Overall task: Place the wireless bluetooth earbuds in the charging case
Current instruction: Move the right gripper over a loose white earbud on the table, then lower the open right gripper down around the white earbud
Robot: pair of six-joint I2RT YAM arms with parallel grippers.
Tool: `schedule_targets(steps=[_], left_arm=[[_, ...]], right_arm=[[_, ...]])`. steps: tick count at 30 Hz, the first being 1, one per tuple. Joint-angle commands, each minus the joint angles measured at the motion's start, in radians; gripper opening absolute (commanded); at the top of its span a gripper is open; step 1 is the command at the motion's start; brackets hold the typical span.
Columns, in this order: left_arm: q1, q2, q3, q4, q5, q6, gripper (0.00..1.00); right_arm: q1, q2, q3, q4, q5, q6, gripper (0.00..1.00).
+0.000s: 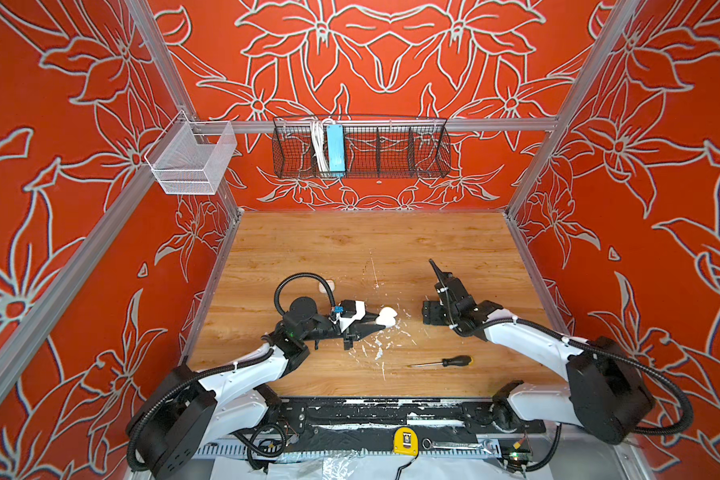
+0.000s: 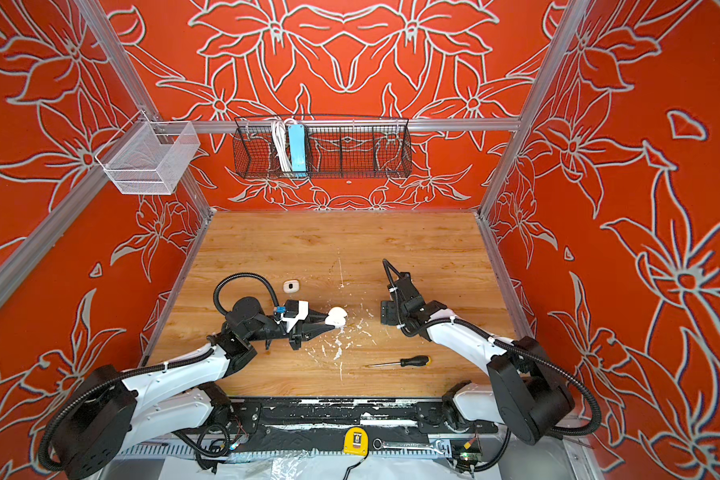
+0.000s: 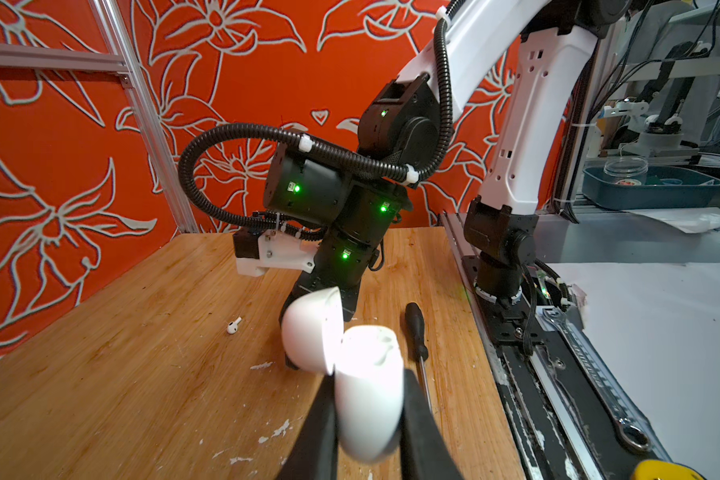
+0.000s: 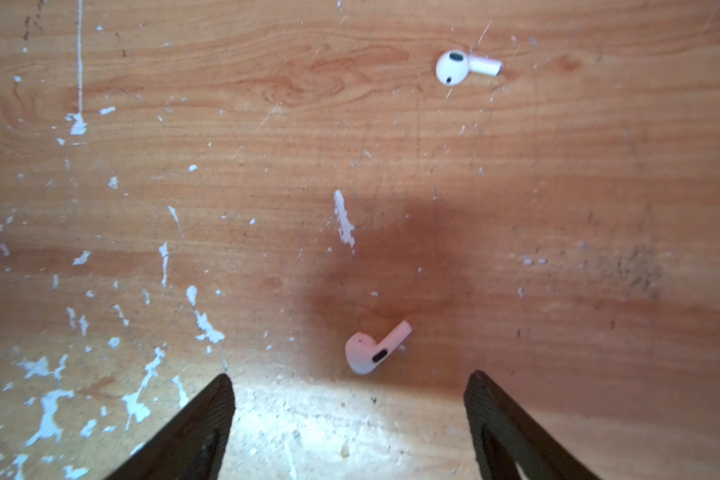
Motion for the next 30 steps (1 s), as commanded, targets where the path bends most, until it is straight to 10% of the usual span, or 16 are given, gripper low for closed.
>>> schedule_targets(steps=[1,13,30], left_arm=[[-0.007,-0.021,0.017,0.004,0.000,0.022,0.00],[-0.007,-0.023,0.019,-0.006,-0.005,0.032,0.00],[-0.016,-0.042,0.023,-0.018,-0.004,0.034,0.00]], right_arm=[[-0.012,0.069,0.068,0.020,-0.019,-0.036,0.90],[-0.010,0.273,0.160,0.036,-0.113,-0.082,0.89],[0.057,0.061,0.010,-0.035,-0.057,-0.002,0.85]])
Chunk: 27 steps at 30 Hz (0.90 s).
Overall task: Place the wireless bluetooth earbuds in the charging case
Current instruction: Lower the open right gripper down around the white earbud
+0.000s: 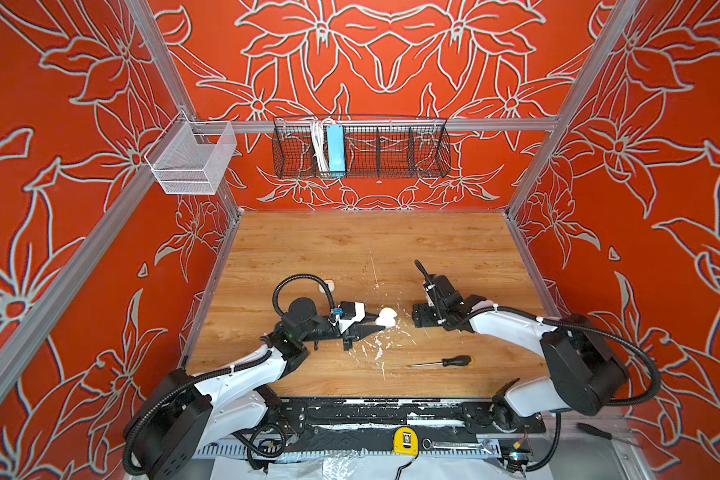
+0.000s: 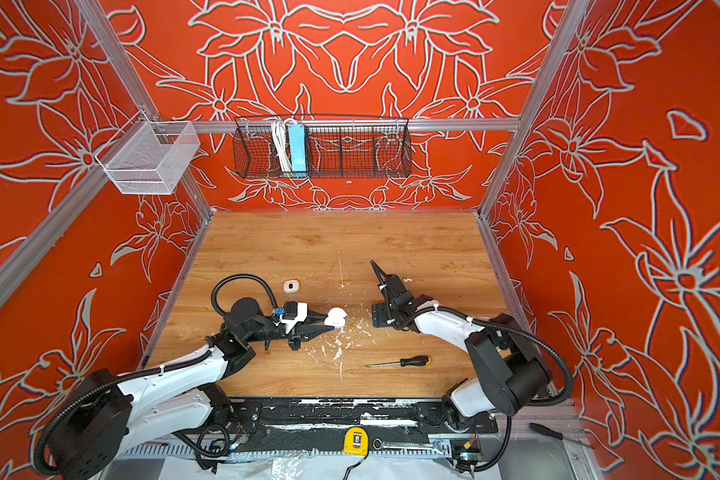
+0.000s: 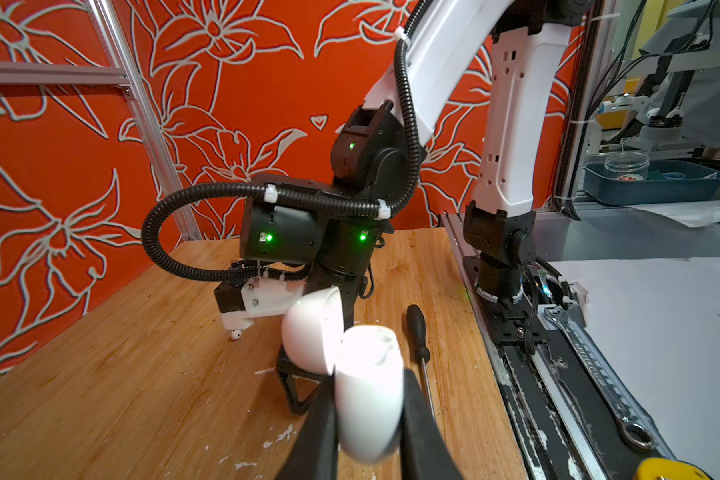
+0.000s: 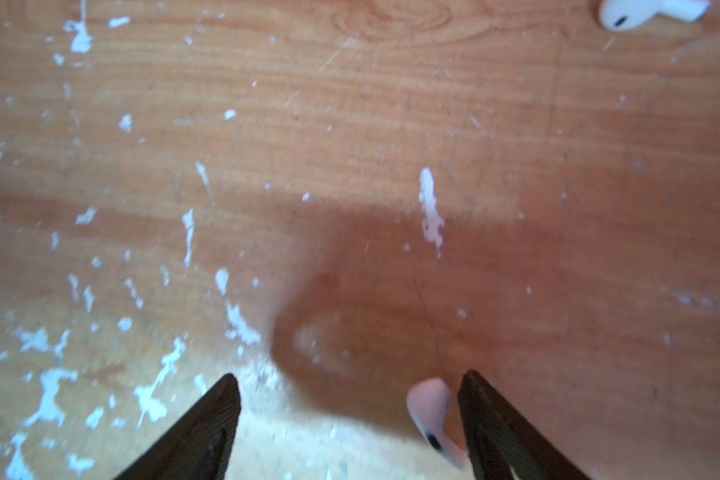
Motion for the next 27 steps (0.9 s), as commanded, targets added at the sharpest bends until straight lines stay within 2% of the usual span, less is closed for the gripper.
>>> schedule_targets(steps=[1,5,9,11,15,27], left_arm=[[-0.010,-0.018,0.024,-0.002,0.002,0.014,0.00],[-0.012,-0.027,0.023,-0.010,-0.001,0.018,0.00],[-0.015,-0.028,0.025,-0.012,-0.001,0.019,0.00],[-0.015,-0.031,0.025,-0.016,-0.002,0.021,0.00],[-0.017,-0.036,0.024,-0.022,-0.005,0.025,0.00],[-0.020,-0.036,0.026,-0.028,-0.007,0.032,0.00]], right_arm=[[0.012,-0.053,-0.028,-0.038,0.032,0.041,0.85],[0.029,-0.083,-0.041,-0.043,0.028,0.049,0.83],[0.028,-0.093,-0.028,-0.082,0.137,0.066,0.82],[0.029,-0.084,-0.017,-0.087,0.147,0.076,0.82],[0.030,-0.030,0.001,-0.077,0.122,0.099,0.77],[0.028,0.105,0.058,-0.092,0.189,0.117,0.59]])
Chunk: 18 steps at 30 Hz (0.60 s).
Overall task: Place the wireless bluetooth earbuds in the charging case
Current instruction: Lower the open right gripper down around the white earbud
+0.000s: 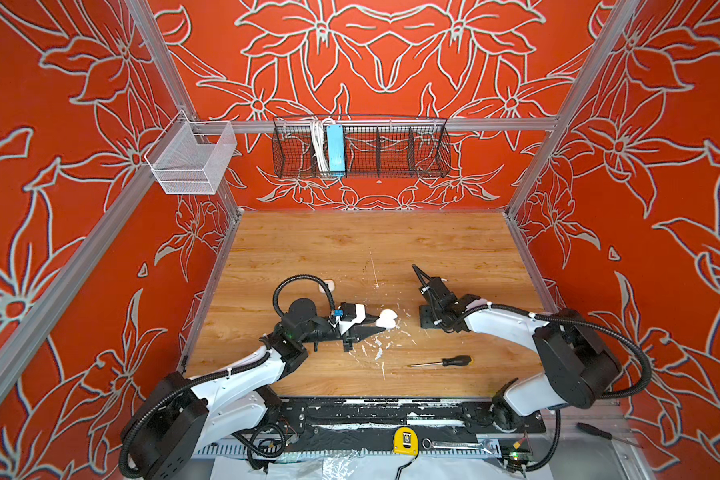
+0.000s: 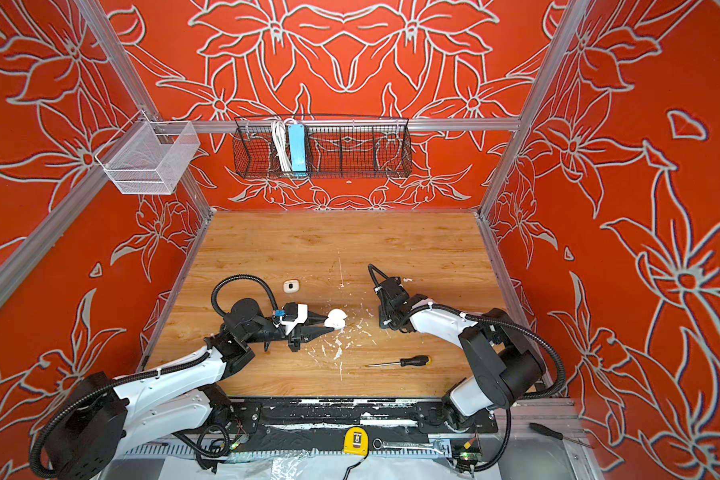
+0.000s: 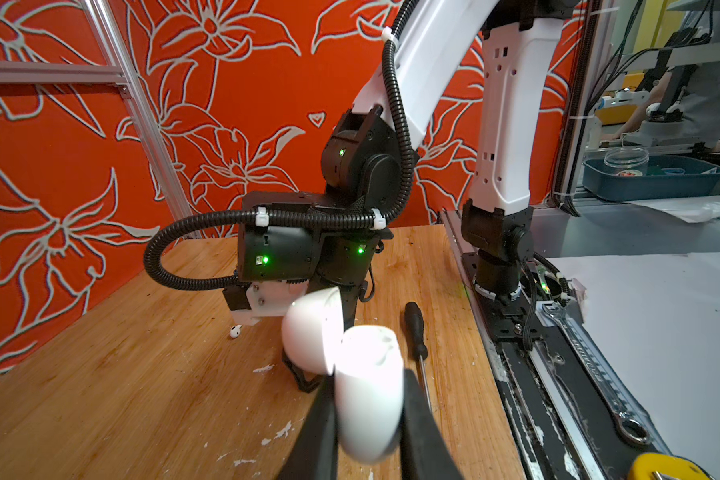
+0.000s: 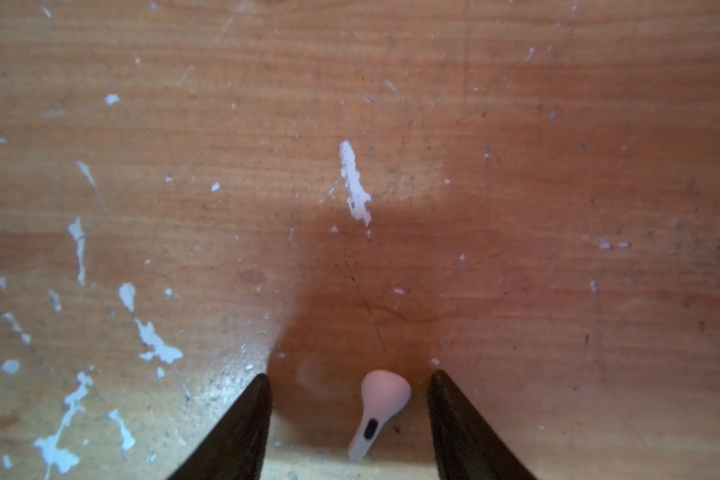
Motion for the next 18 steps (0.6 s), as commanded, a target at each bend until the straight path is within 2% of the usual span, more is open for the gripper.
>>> schedule_targets(steps=[1,11,18], left_arm=[[-0.008,-0.013,0.026,0.009,0.004,0.015,0.00],[-0.009,-0.013,0.027,0.006,0.003,0.022,0.00],[-0.009,-0.017,0.026,0.003,0.004,0.022,0.00]], right_arm=[[0.006,0.025,0.018,-0.035,0.055,0.024,0.57],[0.007,0.056,0.016,-0.018,0.056,0.026,0.35],[0.006,0.057,0.009,-0.009,0.052,0.027,0.32]])
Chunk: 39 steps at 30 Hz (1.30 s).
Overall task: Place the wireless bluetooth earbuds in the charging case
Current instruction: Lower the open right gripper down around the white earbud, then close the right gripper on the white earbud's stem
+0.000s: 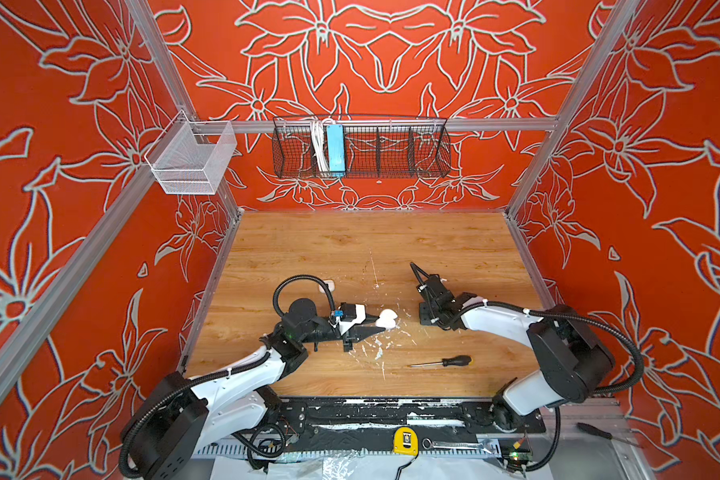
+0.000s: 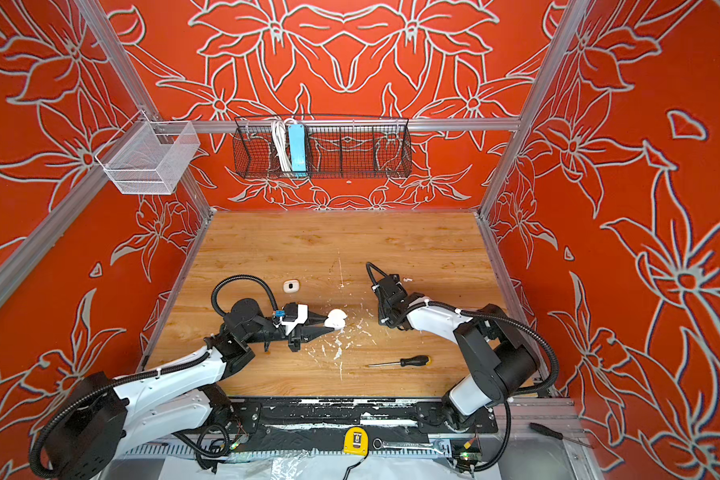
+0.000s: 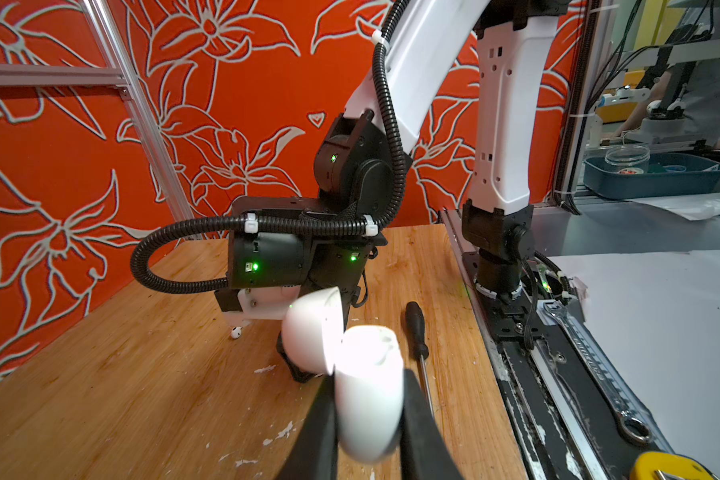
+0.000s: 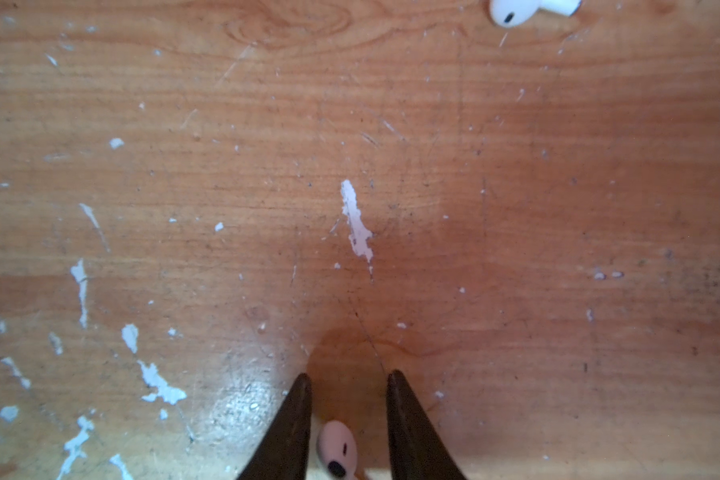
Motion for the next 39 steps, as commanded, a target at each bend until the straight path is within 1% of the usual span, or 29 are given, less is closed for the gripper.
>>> schedule_targets(steps=[1,2,5,7,13,19,24,30,39], left_arm=[[-0.008,-0.017,0.025,0.002,0.004,0.017,0.00],[-0.008,-0.019,0.024,0.001,0.003,0.017,0.00],[-0.008,-0.017,0.026,0.001,0.003,0.018,0.00],[-0.009,-0.016,0.026,0.001,0.003,0.020,0.00],[-0.010,-0.017,0.026,-0.001,0.002,0.020,0.00],[-0.011,-0.020,0.026,-0.001,0.003,0.020,0.00],[-0.012,-0.022,0.026,-0.001,0.002,0.023,0.00],[-0.015,-0.034,0.025,-0.009,-0.001,0.025,0.00],[-0.016,-0.034,0.025,-0.019,-0.010,0.035,0.00]], right_arm=[[0.006,0.025,-0.008,-0.036,0.018,0.017,0.33],[0.006,0.023,-0.012,-0.033,0.009,0.014,0.34],[0.006,0.003,-0.025,-0.012,-0.025,0.002,0.43],[0.007,-0.011,-0.032,-0.009,-0.052,-0.001,0.44],[0.012,-0.068,-0.058,-0.012,-0.066,0.005,0.42],[0.014,-0.071,-0.055,-0.011,-0.079,0.001,0.40],[0.018,-0.058,-0.053,0.000,-0.101,0.017,0.31],[0.044,-0.094,-0.081,-0.022,-0.095,0.037,0.31],[0.075,-0.162,-0.138,-0.005,-0.132,0.064,0.31]])
